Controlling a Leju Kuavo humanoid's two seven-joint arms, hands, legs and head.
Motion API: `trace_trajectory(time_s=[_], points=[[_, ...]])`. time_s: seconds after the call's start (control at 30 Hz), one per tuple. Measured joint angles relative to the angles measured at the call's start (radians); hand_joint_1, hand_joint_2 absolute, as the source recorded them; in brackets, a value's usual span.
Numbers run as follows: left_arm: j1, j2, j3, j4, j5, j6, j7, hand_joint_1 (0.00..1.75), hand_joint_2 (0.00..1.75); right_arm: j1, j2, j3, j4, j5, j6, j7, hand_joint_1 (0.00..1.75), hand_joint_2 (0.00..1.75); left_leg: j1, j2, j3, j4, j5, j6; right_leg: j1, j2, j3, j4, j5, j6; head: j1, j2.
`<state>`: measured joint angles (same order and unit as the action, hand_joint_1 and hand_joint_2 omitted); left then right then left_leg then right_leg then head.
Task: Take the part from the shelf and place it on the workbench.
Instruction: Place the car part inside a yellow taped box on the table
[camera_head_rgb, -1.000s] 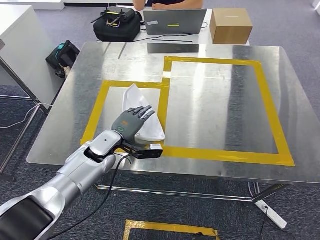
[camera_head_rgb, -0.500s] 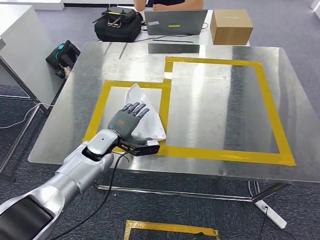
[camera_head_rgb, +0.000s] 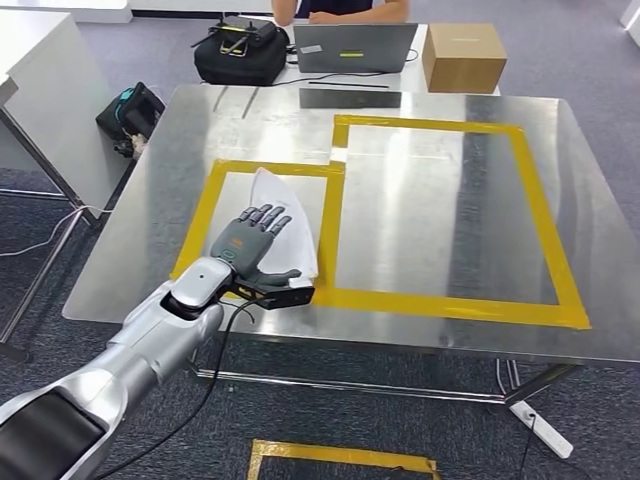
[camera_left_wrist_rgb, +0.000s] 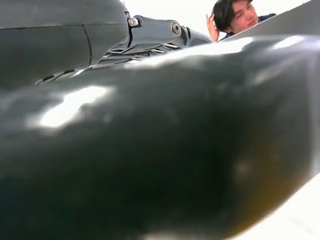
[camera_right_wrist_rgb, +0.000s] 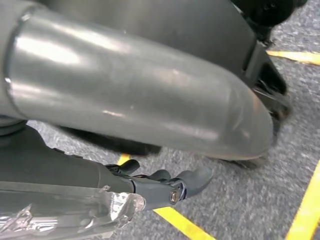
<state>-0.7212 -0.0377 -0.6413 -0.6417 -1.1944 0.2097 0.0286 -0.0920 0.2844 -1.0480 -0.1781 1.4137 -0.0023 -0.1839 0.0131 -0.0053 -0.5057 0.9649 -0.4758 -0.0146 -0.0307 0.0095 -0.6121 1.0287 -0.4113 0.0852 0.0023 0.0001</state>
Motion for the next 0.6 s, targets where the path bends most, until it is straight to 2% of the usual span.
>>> trace_trajectory(time_s=[0.1, 0.13, 0.2, 0.27, 0.3, 0.33, 0.37, 0.43, 0.47, 0.5, 0.53, 0.6], points=[[-0.001, 0.003, 0.005, 0.003, -0.001, -0.001, 0.002, 0.00, 0.00, -0.001, -0.001, 0.000, 0.000, -0.001, -0.001, 0.000, 0.00, 0.00, 0.000, -0.001, -0.010, 0.011, -0.003, -0.015, 0.002, 0.003, -0.009, 0.001, -0.007, -0.026, -0.001, 0.000], [-0.001, 0.005, 0.007, 0.004, -0.001, -0.001, 0.003, 0.00, 0.00, -0.001, -0.001, 0.000, 0.000, -0.001, -0.002, 0.001, 0.00, 0.00, 0.002, 0.000, -0.017, 0.022, -0.015, -0.019, 0.002, 0.003, -0.013, 0.001, -0.004, -0.033, -0.002, 0.000], [-0.001, 0.009, 0.011, 0.005, -0.001, -0.001, 0.005, 0.00, 0.00, 0.000, -0.001, 0.000, 0.000, -0.001, -0.002, 0.001, 0.00, 0.00, 0.003, 0.000, -0.051, 0.101, -0.076, -0.025, 0.001, 0.001, -0.021, -0.001, 0.003, -0.047, -0.004, 0.000], [0.000, 0.012, 0.014, 0.007, -0.002, -0.001, 0.006, 0.00, 0.00, 0.000, -0.001, 0.000, 0.000, -0.001, -0.002, 0.001, 0.00, 0.00, 0.002, 0.001, -0.106, 0.235, -0.148, -0.026, 0.004, -0.001, -0.031, -0.001, 0.011, -0.054, -0.004, 0.000], [0.002, 0.012, 0.014, 0.009, -0.002, -0.001, 0.006, 0.00, 0.00, 0.000, -0.001, 0.000, 0.000, -0.001, -0.002, 0.001, 0.00, 0.00, 0.002, 0.001, -0.125, 0.283, -0.163, -0.025, 0.006, -0.001, -0.038, -0.001, 0.015, -0.056, -0.004, 0.000], [0.003, 0.013, 0.014, 0.010, -0.002, -0.001, 0.006, 0.00, 0.00, 0.000, -0.001, 0.000, 0.000, -0.001, -0.002, 0.001, 0.00, 0.00, 0.002, 0.001, -0.128, 0.297, -0.157, -0.023, 0.007, -0.002, -0.044, -0.001, 0.021, -0.058, -0.004, 0.000], [0.004, 0.013, 0.014, 0.011, -0.002, -0.001, 0.006, 0.00, 0.00, 0.000, -0.001, 0.000, 0.000, -0.001, -0.002, 0.002, 0.00, 0.00, 0.002, 0.001, -0.114, 0.275, -0.134, -0.020, 0.009, -0.001, -0.051, -0.001, 0.028, -0.058, -0.004, 0.000], [0.001, 0.014, 0.016, 0.012, -0.002, -0.001, 0.009, 0.00, 0.00, 0.000, -0.001, 0.000, 0.000, -0.002, -0.003, 0.002, 0.00, 0.00, 0.001, 0.001, -0.045, 0.151, -0.071, -0.011, 0.010, 0.000, -0.064, -0.001, 0.042, -0.054, -0.004, 0.000], [-0.001, 0.015, 0.017, 0.012, -0.002, -0.001, 0.010, 0.00, 0.00, 0.000, -0.001, 0.000, 0.000, -0.002, -0.004, 0.002, 0.00, 0.00, -0.001, 0.000, -0.013, 0.090, -0.051, -0.008, 0.011, 0.000, -0.070, -0.001, 0.049, -0.050, -0.004, 0.000], [-0.003, 0.015, 0.017, 0.012, -0.003, -0.001, 0.012, 0.00, 0.00, 0.000, -0.001, 0.000, 0.000, -0.002, -0.005, 0.001, 0.00, 0.00, -0.003, 0.000, 0.006, 0.048, -0.040, -0.006, 0.012, 0.000, -0.075, -0.002, 0.058, -0.043, -0.003, 0.000], [-0.004, 0.015, 0.018, 0.012, -0.003, -0.001, 0.013, 0.00, 0.00, 0.000, -0.001, 0.000, 0.000, -0.002, -0.005, 0.001, 0.00, 0.00, -0.005, -0.001, 0.011, 0.028, -0.037, -0.003, 0.013, 0.000, -0.078, -0.006, 0.068, -0.036, -0.004, 0.000], [0.000, 0.017, 0.019, 0.013, -0.003, -0.001, 0.016, 0.00, 0.00, 0.003, -0.001, 0.000, 0.000, -0.002, -0.007, 0.001, 0.00, 0.00, -0.007, -0.001, -0.002, 0.023, -0.021, 0.007, 0.011, 0.000, -0.081, -0.018, 0.088, -0.022, -0.005, 0.000]])
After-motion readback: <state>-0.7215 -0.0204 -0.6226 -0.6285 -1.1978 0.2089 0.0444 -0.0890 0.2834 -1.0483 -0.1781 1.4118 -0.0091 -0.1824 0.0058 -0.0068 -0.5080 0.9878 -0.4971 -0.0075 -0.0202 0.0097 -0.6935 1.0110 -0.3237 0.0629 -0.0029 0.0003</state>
